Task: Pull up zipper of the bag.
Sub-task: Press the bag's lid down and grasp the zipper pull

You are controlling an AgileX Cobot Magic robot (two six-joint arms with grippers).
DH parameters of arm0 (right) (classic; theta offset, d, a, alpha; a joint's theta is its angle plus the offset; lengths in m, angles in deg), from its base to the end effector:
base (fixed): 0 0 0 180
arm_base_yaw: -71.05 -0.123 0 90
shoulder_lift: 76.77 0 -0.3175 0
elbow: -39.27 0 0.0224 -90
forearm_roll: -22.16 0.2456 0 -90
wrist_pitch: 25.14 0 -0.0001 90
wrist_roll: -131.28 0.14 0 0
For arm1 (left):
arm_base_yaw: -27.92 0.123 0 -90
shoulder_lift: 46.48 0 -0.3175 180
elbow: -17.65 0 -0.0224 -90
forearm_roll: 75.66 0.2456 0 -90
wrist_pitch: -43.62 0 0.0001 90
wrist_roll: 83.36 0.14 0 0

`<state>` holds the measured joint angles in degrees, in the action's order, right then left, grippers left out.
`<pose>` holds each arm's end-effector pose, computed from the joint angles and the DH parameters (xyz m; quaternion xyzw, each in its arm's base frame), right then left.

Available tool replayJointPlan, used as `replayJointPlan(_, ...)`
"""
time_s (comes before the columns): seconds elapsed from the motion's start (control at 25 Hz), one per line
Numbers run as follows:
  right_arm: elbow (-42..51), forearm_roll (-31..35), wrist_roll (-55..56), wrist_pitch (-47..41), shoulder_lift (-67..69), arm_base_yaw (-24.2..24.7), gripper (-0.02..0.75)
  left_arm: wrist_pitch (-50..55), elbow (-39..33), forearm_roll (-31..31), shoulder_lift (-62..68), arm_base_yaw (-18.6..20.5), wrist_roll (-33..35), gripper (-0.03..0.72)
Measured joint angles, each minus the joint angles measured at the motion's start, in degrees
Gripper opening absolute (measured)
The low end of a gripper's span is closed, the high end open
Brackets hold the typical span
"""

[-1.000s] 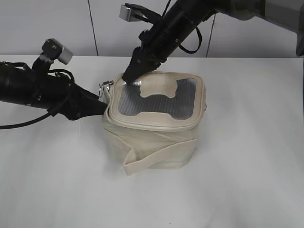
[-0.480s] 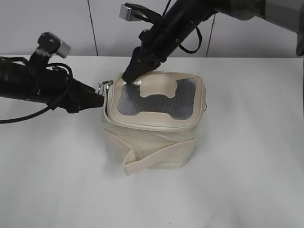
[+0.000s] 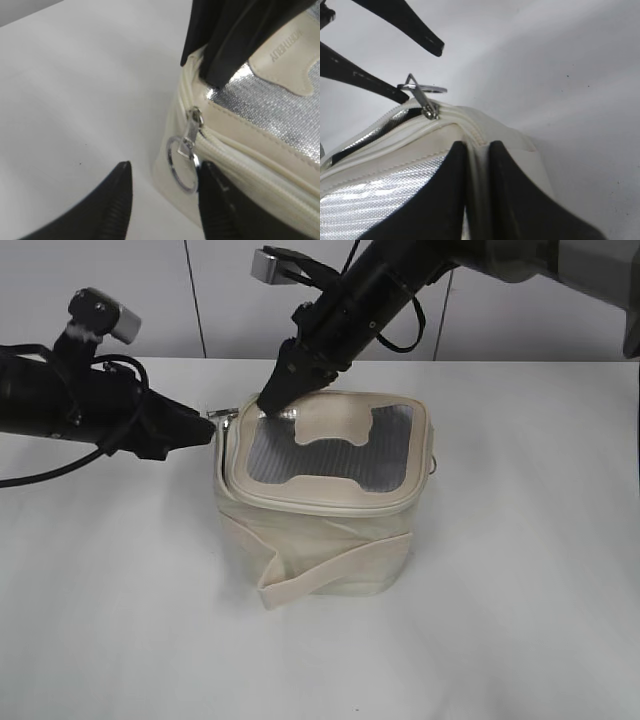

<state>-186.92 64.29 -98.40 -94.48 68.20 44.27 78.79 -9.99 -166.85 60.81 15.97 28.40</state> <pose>0.4425 0.3218 0.1863 -0.5026 0.7856 0.3215 0.1637 0.3416 -0.1548 0.1890 0.3570 0.8105 -0.2503 0.3911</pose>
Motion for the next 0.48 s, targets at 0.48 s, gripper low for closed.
replayJointPlan(0.48,0.0,0.0,0.0,0.0,0.0,0.0,0.112,0.86,0.79,-0.11,0.0,-0.11,1.62,-0.008)
